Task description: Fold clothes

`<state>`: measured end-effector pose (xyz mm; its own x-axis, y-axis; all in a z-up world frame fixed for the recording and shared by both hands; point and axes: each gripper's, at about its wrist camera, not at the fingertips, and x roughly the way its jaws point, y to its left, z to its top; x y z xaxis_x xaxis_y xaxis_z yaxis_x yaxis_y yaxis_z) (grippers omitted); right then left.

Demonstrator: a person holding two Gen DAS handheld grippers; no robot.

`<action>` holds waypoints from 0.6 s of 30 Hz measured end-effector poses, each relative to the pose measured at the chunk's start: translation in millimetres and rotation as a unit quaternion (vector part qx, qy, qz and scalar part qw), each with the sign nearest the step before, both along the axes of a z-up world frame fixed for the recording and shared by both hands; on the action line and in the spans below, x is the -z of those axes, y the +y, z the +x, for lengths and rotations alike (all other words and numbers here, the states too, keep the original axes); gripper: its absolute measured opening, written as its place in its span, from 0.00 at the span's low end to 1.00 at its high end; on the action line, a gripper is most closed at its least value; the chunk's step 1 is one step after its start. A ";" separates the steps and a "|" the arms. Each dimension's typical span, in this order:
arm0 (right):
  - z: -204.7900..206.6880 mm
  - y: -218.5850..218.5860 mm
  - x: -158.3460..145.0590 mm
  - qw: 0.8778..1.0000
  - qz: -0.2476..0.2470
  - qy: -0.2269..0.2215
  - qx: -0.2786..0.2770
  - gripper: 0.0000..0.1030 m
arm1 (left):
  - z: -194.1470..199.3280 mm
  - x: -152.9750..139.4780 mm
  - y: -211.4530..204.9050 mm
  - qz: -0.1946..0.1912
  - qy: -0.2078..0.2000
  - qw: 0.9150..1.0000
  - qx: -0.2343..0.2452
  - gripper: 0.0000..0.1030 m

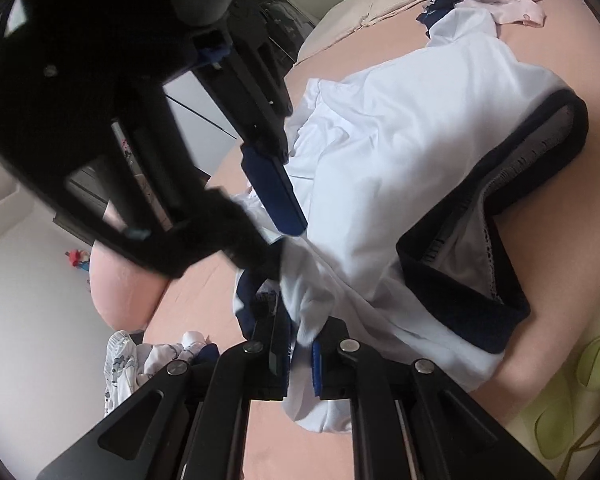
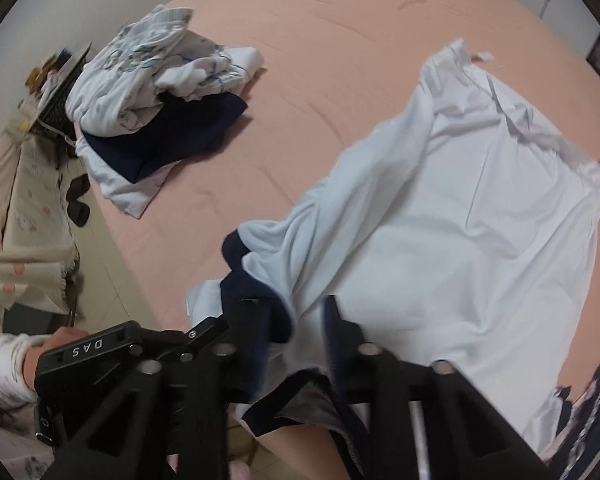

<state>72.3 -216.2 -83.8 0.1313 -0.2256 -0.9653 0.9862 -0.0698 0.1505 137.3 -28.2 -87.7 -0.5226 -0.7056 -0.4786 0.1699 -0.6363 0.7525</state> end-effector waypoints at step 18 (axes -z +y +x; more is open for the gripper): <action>-19.1 8.1 12.7 0.999 0.006 -0.009 0.046 0.20 | 52.4 -41.8 -117.1 0.466 0.121 0.867 -0.128 0.11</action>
<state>53.2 -208.1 -96.5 0.1272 -0.2267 -0.9656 0.9728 -0.1616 0.1660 189.7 -145.3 -46.0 -0.5701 -0.1787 -0.8019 0.4769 -0.8668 -0.1458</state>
